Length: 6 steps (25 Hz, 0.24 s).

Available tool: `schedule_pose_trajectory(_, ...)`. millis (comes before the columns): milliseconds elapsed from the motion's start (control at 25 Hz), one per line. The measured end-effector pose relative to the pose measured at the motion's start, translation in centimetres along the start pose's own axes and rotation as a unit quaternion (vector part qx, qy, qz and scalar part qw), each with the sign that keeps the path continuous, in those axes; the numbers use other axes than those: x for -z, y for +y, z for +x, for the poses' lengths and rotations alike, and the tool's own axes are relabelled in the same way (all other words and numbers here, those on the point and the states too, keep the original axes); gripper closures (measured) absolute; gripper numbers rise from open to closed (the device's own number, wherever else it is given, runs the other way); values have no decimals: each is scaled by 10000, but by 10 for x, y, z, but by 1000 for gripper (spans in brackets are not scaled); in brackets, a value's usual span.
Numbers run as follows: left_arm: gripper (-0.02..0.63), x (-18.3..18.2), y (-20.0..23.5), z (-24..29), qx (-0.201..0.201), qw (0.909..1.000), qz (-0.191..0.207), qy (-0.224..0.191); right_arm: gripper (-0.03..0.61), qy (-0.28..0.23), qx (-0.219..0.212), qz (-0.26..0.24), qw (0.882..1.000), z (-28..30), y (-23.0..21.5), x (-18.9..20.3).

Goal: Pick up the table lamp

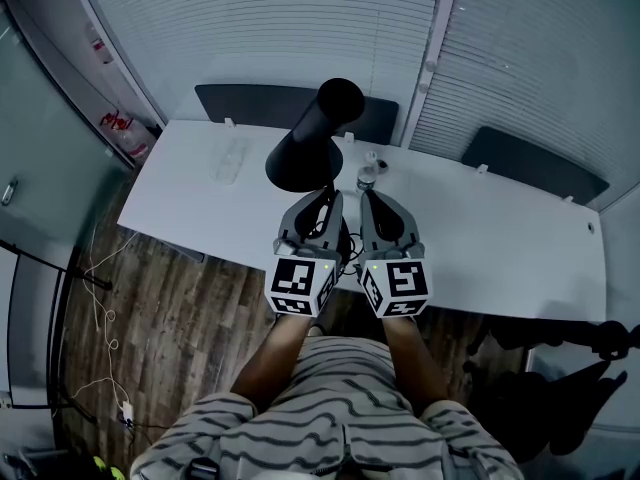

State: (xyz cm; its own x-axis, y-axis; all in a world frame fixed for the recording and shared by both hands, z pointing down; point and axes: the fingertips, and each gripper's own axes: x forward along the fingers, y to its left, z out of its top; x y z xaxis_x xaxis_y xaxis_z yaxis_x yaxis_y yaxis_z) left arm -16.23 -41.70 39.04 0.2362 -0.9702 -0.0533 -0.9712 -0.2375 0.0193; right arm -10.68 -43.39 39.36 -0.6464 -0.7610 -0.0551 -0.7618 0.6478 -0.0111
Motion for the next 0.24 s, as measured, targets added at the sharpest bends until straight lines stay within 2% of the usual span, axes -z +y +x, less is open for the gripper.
schedule_pose_trajectory(240,568,1,-4,-2,-11,10000,-7,-23,567,-10,-18,-40,10000,-4,2,0)
